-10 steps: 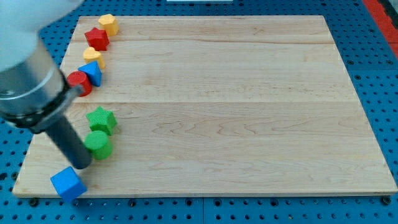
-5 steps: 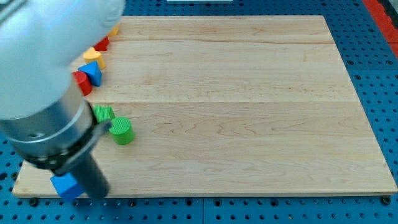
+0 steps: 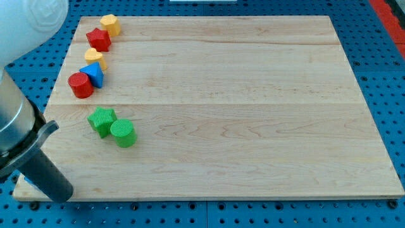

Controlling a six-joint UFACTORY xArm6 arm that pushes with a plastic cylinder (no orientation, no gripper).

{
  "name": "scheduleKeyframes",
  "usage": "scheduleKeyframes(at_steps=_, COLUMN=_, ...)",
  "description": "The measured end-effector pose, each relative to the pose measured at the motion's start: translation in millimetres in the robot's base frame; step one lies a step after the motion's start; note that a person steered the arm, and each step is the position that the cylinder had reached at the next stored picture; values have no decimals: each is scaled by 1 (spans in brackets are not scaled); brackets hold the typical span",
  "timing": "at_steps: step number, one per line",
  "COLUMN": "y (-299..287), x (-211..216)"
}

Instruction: Move the blue cube closer to the red circle

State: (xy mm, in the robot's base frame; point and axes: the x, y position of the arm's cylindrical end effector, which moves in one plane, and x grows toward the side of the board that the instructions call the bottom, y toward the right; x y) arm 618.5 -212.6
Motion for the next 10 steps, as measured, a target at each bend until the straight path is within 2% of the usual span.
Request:
scheduleKeyframes(at_steps=1, y=-35, x=0)
scheduleKeyframes(at_steps=3, y=-55, x=-10)
scheduleKeyframes(at_steps=4, y=-51, x=-61)
scheduleKeyframes(at_steps=5, y=-37, x=-43)
scheduleKeyframes(at_steps=6, y=-85, x=-9)
scheduleKeyframes(at_steps=8, y=-78, x=-88)
scheduleKeyframes(at_steps=9, y=-91, x=-113)
scheduleKeyframes(at_steps=10, y=-57, x=-137)
